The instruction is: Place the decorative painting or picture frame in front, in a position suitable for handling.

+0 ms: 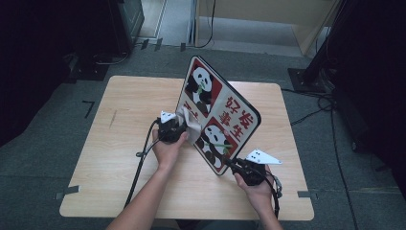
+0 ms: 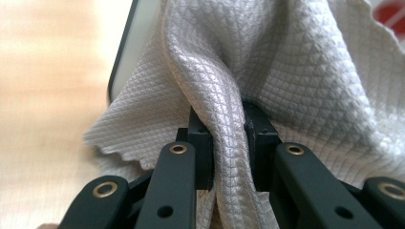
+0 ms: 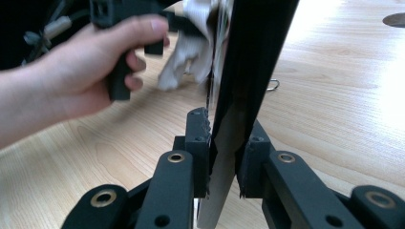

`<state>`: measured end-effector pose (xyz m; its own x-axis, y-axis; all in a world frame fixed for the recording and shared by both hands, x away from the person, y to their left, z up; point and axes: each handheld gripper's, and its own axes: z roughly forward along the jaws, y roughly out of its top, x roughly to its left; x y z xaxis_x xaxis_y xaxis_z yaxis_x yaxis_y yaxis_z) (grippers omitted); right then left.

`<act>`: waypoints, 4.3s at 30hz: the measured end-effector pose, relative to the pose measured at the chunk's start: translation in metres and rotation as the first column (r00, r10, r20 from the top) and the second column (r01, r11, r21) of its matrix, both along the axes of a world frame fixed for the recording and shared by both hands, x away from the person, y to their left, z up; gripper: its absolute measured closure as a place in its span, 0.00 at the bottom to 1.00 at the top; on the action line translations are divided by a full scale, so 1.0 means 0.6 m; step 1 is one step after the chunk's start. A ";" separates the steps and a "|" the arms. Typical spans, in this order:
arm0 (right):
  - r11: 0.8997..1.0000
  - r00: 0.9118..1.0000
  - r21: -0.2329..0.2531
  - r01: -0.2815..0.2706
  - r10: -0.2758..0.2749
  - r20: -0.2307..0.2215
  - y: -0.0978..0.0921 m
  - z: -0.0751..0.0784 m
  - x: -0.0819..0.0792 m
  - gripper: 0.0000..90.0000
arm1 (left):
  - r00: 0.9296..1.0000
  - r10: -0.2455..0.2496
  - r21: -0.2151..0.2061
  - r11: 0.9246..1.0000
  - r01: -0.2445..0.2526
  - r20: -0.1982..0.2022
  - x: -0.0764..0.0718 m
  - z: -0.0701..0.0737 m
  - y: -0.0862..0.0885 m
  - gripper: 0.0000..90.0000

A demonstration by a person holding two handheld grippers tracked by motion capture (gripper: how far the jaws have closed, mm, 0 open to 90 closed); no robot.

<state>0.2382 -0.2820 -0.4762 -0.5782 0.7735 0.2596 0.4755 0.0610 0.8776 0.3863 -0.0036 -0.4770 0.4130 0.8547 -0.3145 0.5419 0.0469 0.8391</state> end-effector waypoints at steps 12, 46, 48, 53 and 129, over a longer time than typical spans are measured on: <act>1.000 1.000 0.003 -0.001 0.001 -0.003 -0.001 0.000 0.001 0.87 | 0.980 -0.057 -0.039 0.997 0.065 0.189 0.030 0.115 -0.023 0.84; 1.000 1.000 0.000 0.001 -0.001 0.003 0.002 -0.001 0.002 0.87 | 0.988 -0.144 -0.022 0.989 0.145 0.062 -0.002 0.009 0.010 0.82; 1.000 1.000 0.000 0.002 -0.002 0.003 0.002 0.000 0.002 0.87 | 0.978 -0.172 -0.026 0.984 0.176 0.120 -0.012 0.034 -0.003 0.81; 1.000 1.000 0.006 0.003 -0.003 -0.001 0.002 -0.001 0.002 0.87 | 0.964 -0.225 0.039 0.974 0.222 0.140 -0.024 0.036 -0.017 0.83; 1.000 1.000 0.002 0.008 -0.008 -0.010 0.006 0.000 0.008 0.87 | 0.950 -0.281 0.128 0.946 0.299 -0.136 -0.085 -0.050 -0.032 0.85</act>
<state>0.2429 -0.2786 -0.4762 -0.5693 0.7777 0.2665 0.4844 0.0554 0.8731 0.3350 -0.0229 -0.5072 0.6184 0.7432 -0.2556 0.6067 -0.2446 0.7564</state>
